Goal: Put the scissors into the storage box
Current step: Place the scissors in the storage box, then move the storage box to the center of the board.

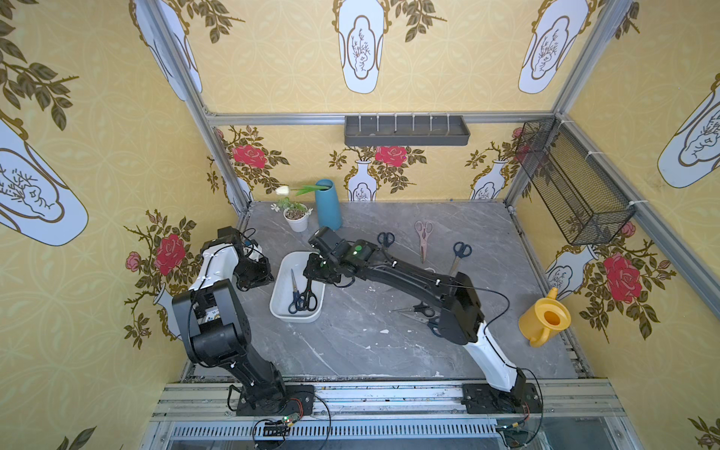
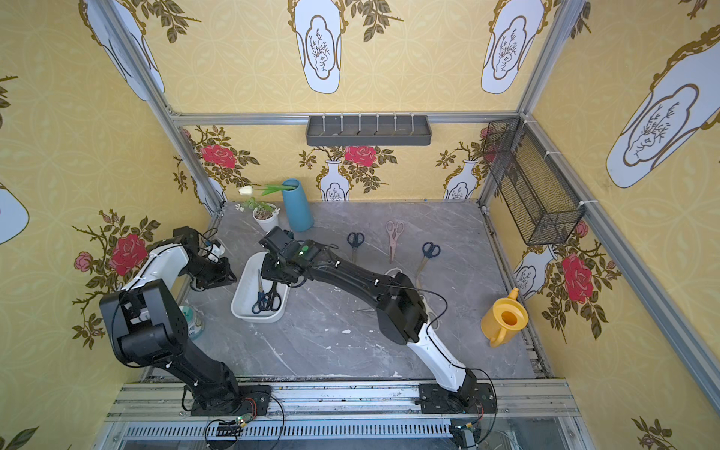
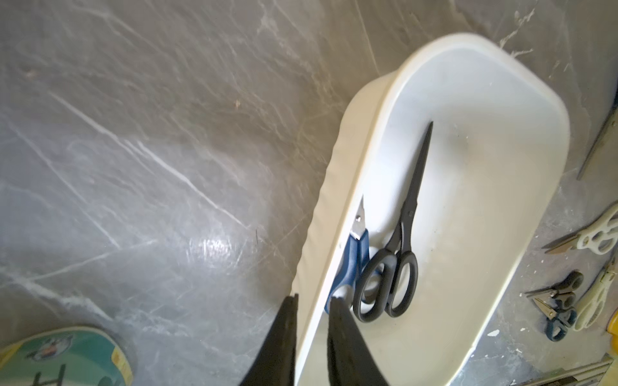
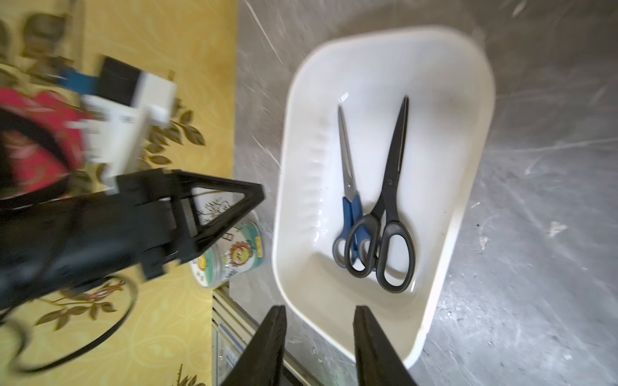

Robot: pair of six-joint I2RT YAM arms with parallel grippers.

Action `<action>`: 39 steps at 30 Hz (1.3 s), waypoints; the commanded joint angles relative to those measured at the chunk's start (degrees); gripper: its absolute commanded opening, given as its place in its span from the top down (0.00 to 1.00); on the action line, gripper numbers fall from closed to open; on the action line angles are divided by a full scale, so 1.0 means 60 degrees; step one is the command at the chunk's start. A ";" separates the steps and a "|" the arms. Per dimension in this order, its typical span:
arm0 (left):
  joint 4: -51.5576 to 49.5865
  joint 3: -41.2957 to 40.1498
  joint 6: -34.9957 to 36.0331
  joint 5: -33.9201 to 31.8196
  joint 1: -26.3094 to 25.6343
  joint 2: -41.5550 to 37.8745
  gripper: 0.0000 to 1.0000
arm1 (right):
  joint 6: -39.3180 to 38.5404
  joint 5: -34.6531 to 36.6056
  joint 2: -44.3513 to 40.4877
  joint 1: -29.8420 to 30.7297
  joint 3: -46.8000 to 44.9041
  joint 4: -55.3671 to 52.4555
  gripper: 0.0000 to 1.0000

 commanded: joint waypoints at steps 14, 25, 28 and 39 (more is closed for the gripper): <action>0.0060 0.0572 0.0104 0.0703 -0.0422 0.1174 0.75 | 0.3870 0.5411 -0.8204 0.0910 -1.0470 0.3710 0.58; 0.0152 0.0314 0.0325 -0.0199 -0.0736 0.1259 0.85 | 0.4018 0.5853 -0.8279 0.0959 -1.0498 0.3436 0.57; -0.0065 0.0083 0.0117 -0.0128 -0.1025 0.1032 0.88 | 0.4591 0.5785 -0.8337 0.0807 -1.0239 0.2170 0.58; -0.0356 -0.0203 -0.0729 0.0092 -0.2534 0.0710 0.89 | 0.5754 0.4424 -0.8801 0.0136 -1.0008 -0.2355 0.55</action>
